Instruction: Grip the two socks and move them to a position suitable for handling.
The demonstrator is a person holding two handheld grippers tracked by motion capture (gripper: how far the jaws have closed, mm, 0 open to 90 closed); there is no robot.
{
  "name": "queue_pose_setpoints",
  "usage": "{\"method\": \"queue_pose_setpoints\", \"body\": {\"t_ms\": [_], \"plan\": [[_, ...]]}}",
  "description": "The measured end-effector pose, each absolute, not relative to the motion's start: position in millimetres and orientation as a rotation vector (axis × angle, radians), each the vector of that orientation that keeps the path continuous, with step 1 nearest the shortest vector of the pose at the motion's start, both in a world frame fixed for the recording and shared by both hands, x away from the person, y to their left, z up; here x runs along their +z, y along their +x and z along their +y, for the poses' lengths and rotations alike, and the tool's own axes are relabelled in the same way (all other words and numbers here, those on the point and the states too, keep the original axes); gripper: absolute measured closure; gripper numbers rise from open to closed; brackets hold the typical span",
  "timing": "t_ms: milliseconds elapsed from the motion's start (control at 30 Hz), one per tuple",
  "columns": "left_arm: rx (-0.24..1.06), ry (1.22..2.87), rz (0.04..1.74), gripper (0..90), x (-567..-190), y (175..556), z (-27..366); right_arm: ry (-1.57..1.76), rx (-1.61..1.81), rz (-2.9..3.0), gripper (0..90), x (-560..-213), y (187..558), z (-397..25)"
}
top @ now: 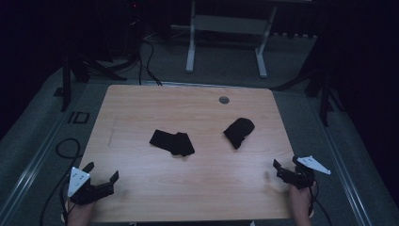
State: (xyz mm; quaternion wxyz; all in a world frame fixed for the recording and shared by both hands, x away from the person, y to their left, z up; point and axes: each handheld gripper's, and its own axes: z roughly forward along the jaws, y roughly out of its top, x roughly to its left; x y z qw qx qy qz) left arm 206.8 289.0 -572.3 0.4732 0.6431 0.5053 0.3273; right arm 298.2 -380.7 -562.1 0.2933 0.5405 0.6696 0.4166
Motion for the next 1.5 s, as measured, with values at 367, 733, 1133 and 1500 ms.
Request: {"method": "queue_pose_setpoints", "body": {"t_ms": [367, 733, 1133, 1500], "plan": [[0.684, 1.615, 1.258, 2.6, -569, 212, 283, 1.311, 1.054, 1.895, 13.2, -559, 298, -364], [0.550, 1.728, 1.263, 5.1, -557, 232, 268, 1.158, 1.221, 2.207, 11.3, -539, 300, -305], [0.434, 1.812, 1.215, 17.2, -553, 272, 246, 0.959, 1.267, 2.363, 45.4, -536, 324, -236], [0.399, 1.884, 1.177, 17.4, -551, 304, 227, 0.875, 1.265, 2.474, 49.5, -535, 353, -184]]}}
